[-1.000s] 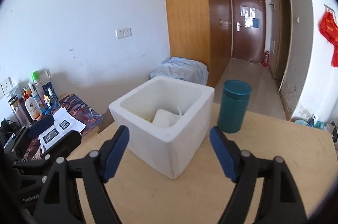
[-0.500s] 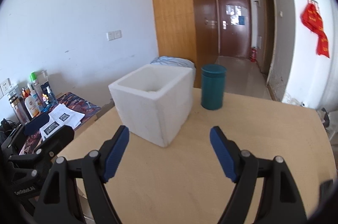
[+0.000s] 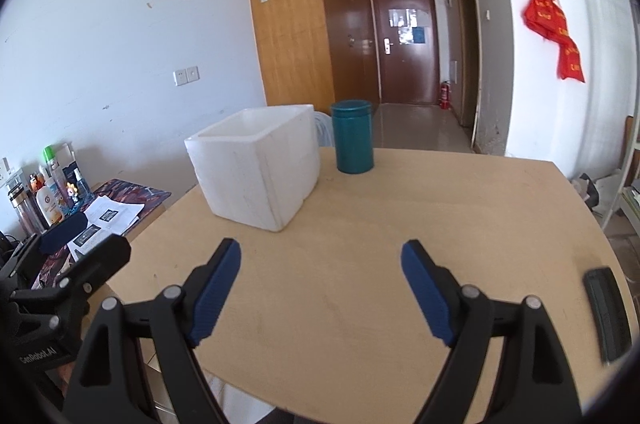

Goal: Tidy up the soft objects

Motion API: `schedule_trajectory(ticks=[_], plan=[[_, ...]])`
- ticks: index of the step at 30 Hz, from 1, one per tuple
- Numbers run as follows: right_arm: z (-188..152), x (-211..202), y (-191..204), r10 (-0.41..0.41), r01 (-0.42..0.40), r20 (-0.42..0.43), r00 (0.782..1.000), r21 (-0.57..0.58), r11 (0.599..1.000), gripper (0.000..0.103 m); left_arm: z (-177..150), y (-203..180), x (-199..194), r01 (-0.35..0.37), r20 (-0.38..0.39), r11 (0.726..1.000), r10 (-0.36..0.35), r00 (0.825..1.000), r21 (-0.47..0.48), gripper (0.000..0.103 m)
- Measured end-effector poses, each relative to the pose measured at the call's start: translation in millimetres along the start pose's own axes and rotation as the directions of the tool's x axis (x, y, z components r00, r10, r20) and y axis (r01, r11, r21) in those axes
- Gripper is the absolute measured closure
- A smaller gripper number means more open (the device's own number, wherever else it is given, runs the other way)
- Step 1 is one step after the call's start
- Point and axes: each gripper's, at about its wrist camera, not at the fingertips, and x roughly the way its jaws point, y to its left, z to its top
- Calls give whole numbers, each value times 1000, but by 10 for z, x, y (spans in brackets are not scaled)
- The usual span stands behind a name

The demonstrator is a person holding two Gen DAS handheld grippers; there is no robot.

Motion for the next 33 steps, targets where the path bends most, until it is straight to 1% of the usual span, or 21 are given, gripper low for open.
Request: schedule_trajectory(ticks=[5, 16, 25, 31, 33], plan=[[-149, -187, -57, -17, 17, 12, 1000, 18, 1000, 17, -156, -114, -143, 31, -1, 999, -31, 1000, 15, 3], [-339, -499, -108, -71, 69, 44, 997, 49, 996, 17, -262, -316, -404, 82, 15, 995, -83, 996, 52, 3], [-519, -714, -100, -146, 143, 80, 986, 41, 989, 17, -343, -412, -523, 128, 35, 990, -130, 991, 65, 3], [-622, -811, -110, -164, 159, 109, 980, 53, 986, 17, -390, -411, -613, 133, 64, 989, -137, 989, 58, 3], [-646, -850, -117, -182, 176, 128, 975, 58, 983, 17, -394, -394, -657, 124, 90, 991, -128, 988, 51, 2]])
